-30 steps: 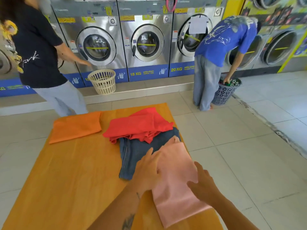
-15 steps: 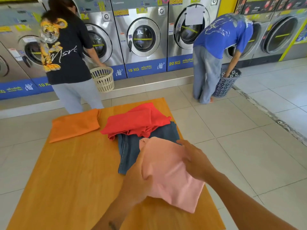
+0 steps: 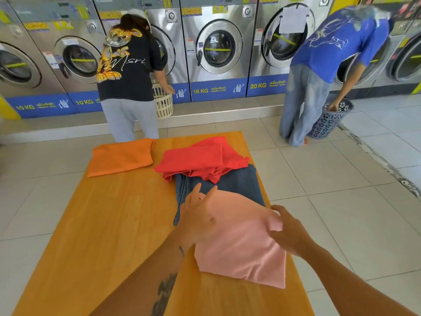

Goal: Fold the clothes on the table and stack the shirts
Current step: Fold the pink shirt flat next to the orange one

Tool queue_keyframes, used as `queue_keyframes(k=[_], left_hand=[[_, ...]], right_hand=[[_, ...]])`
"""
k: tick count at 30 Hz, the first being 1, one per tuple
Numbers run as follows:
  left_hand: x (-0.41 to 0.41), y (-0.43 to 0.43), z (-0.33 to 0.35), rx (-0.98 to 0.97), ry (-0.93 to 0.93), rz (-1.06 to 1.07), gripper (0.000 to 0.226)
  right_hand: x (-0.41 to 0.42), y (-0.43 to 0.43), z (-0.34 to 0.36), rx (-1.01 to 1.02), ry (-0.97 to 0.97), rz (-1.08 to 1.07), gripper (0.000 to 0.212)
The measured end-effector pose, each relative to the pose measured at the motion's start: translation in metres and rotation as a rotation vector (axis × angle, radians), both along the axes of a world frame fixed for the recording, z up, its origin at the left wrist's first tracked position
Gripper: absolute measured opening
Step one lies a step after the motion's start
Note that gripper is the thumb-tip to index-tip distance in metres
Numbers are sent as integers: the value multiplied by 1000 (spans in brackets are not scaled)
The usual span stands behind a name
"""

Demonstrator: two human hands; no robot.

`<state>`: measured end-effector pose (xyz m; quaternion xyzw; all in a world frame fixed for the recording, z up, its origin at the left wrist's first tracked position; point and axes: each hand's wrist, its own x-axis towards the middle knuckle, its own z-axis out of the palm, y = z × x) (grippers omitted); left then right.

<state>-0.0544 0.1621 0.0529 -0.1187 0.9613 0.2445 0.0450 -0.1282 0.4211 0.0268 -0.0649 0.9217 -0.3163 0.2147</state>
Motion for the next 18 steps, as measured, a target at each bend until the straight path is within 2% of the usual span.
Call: queue_keyframes(k=[3, 6, 10, 14, 18], left_hand=[[-16, -8, 5, 236, -136, 18, 97], [-21, -7, 6, 411, -115, 0, 99], [-19, 0, 0, 424, -57, 8, 88], [-15, 3, -6, 470, 15, -65, 82], [-13, 9, -10, 389, -31, -102, 92]], right_hand=[[0, 4, 6, -26, 42, -13, 51], [3, 9, 7, -40, -5, 14, 60], [11, 5, 5, -12, -25, 58, 66], [14, -3, 5, -65, 16, 40, 49], [26, -12, 4, -93, 91, 104, 69]])
